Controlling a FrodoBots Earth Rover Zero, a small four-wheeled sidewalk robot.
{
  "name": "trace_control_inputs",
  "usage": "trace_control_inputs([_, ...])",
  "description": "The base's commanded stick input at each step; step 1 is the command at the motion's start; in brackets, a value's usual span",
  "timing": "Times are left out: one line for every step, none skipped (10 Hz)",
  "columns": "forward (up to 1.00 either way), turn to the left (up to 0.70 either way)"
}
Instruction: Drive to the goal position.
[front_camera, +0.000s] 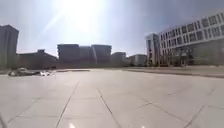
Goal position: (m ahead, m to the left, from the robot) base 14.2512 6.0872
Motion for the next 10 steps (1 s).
trace_control_inputs([0.7,0.35])
trace_control_inputs([0.7,0.16])
trace_control_inputs([0.7,0.0])
trace_control_inputs([0.7,0.0])
trace_control_inputs([0.7,0.0])
trace_control_inputs([0.7,0.0])
trace_control_inputs([0.7,0.0])
trace_control_inputs([0.7,0.0])
trace_control_inputs([0.7,0.0])
trace_control_inputs([0.7,0.0])
